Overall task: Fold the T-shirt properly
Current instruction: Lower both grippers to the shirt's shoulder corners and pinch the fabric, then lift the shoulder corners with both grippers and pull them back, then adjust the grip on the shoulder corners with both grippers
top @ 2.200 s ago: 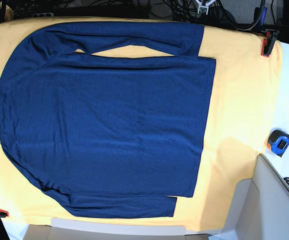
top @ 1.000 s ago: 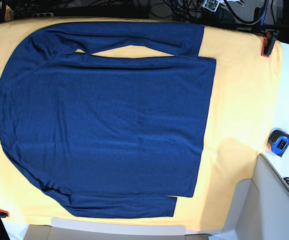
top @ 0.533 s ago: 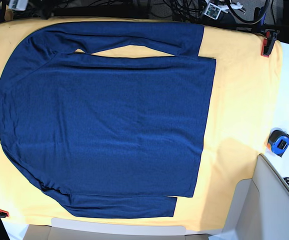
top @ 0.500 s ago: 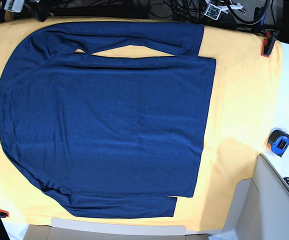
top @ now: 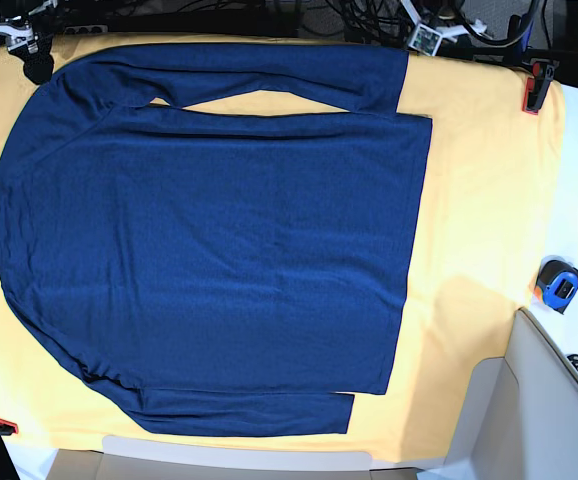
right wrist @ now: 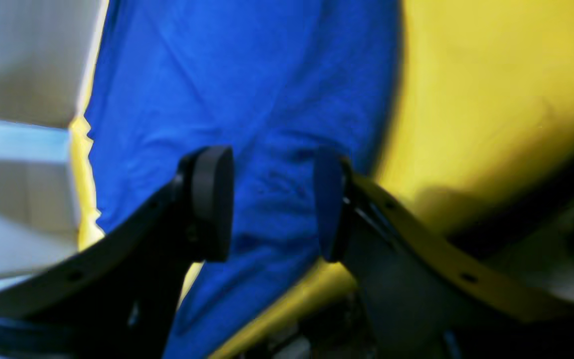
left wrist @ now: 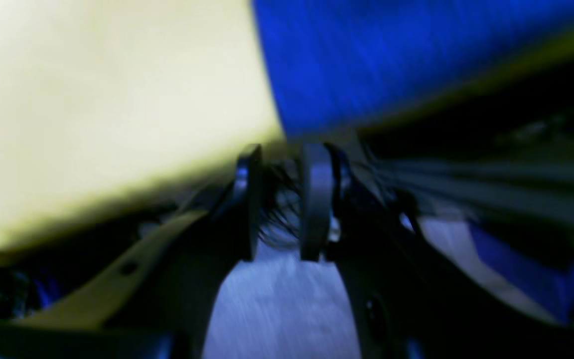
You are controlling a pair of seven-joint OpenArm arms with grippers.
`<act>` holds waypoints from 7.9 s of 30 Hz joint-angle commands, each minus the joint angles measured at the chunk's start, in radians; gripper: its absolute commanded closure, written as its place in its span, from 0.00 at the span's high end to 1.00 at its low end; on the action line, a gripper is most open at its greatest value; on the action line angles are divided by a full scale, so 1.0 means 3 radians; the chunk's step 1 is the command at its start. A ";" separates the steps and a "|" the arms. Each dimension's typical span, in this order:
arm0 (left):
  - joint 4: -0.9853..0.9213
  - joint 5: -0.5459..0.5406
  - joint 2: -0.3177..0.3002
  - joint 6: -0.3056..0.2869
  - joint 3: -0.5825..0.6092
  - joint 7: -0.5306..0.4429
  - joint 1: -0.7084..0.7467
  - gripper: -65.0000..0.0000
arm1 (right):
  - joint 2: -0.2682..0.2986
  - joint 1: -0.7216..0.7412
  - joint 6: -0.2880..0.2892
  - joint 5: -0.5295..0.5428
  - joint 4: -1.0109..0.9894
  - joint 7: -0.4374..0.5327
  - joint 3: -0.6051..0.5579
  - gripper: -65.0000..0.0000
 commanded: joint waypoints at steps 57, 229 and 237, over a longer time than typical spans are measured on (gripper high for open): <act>0.0275 -0.1876 -0.0013 -0.0001 -0.0604 0.0365 -0.0164 0.31 | -0.0517 0.1048 0.0050 -0.1623 -0.0543 -0.0833 -0.0005 0.00; -0.1121 -0.3892 -0.0279 -0.1504 -0.0850 0.2784 -0.2557 0.32 | 0.0097 0.2311 0.0025 -0.2186 -0.0451 -0.1334 0.0030 0.39; -0.1121 -0.3892 -0.0340 -0.1504 -0.0850 0.2779 -0.2557 0.32 | -0.0062 0.2214 0.0025 -0.2170 -0.0283 -0.1334 0.0465 0.39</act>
